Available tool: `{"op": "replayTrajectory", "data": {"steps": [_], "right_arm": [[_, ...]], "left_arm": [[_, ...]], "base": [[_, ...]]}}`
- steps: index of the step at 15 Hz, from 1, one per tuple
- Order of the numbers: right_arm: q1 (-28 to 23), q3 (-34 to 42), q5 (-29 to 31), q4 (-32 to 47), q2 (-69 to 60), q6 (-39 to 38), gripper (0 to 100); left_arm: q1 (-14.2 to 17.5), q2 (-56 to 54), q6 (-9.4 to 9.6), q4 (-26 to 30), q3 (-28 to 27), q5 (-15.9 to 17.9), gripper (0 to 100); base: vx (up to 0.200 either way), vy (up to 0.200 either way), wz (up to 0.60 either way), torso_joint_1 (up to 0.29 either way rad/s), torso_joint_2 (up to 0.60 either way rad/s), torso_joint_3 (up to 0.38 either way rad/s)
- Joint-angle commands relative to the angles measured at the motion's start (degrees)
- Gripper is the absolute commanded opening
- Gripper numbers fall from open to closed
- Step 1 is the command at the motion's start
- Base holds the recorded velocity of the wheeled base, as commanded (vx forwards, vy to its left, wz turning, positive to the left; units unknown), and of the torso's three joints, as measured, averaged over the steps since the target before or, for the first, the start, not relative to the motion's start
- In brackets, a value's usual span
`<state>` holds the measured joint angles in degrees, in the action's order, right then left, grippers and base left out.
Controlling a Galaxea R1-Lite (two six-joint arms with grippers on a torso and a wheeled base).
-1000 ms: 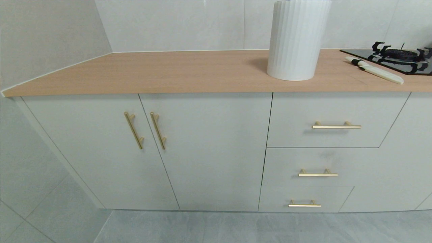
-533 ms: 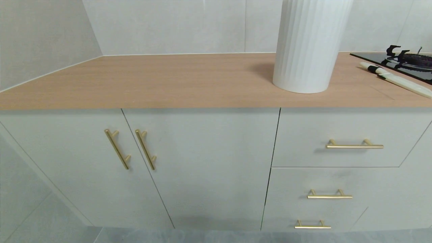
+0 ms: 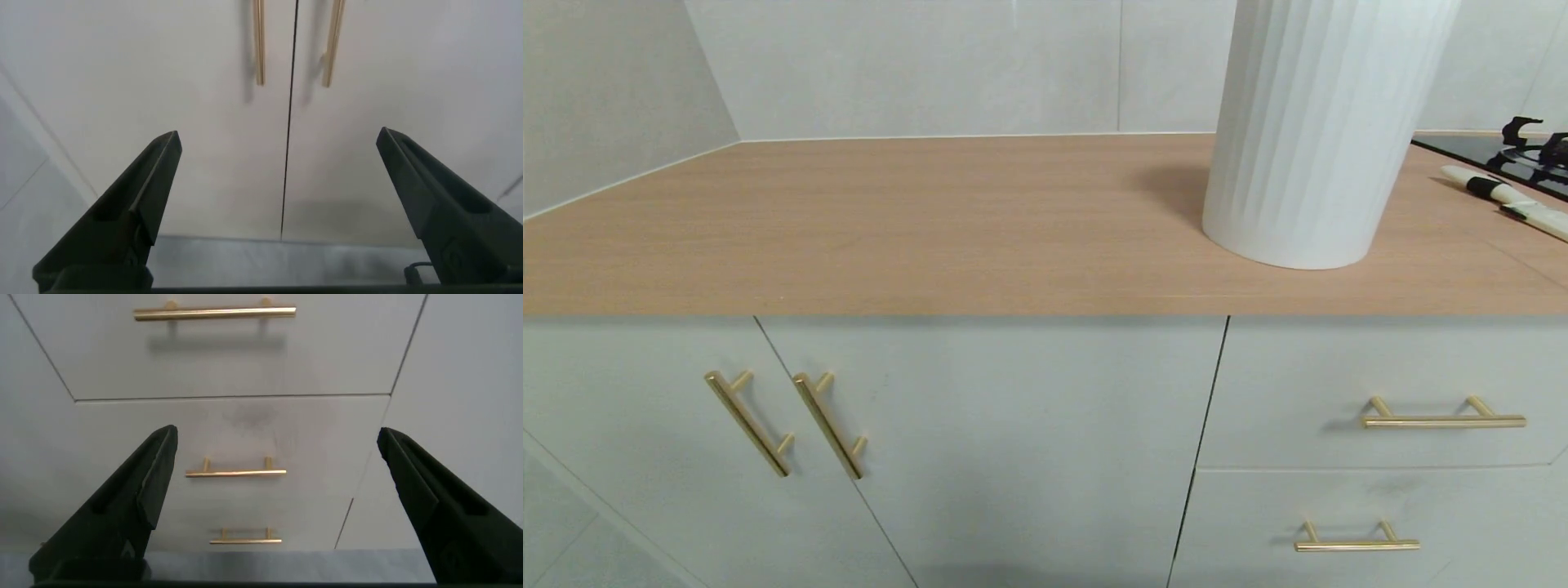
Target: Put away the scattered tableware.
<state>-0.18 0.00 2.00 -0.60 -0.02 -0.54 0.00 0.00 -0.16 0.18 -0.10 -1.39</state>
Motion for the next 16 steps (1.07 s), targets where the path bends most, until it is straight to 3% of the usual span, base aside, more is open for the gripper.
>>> {"op": "replayTrajectory", "data": {"steps": [1, 12, 16], "right_arm": [[0.01, 0.00, 0.02, -0.02, 0.11, 0.01, 100], [0.01, 0.00, 0.02, -0.02, 0.11, 0.10, 100], [0.01, 0.00, 0.11, -0.02, 0.11, 0.01, 100]], "left_arm": [[0.00, 0.09, -0.02, -0.01, 0.01, -0.02, 100], [-0.09, 0.09, -0.02, -0.01, 0.01, -0.02, 100], [0.00, 0.09, -0.02, -0.01, 0.01, -0.02, 100]], "base": [[0.000, 0.000, -0.60, 0.002, 0.00, 0.007], [0.000, 0.000, 0.00, 0.000, 0.00, 0.000], [0.000, 0.000, 0.45, 0.002, 0.00, 0.001]]}}
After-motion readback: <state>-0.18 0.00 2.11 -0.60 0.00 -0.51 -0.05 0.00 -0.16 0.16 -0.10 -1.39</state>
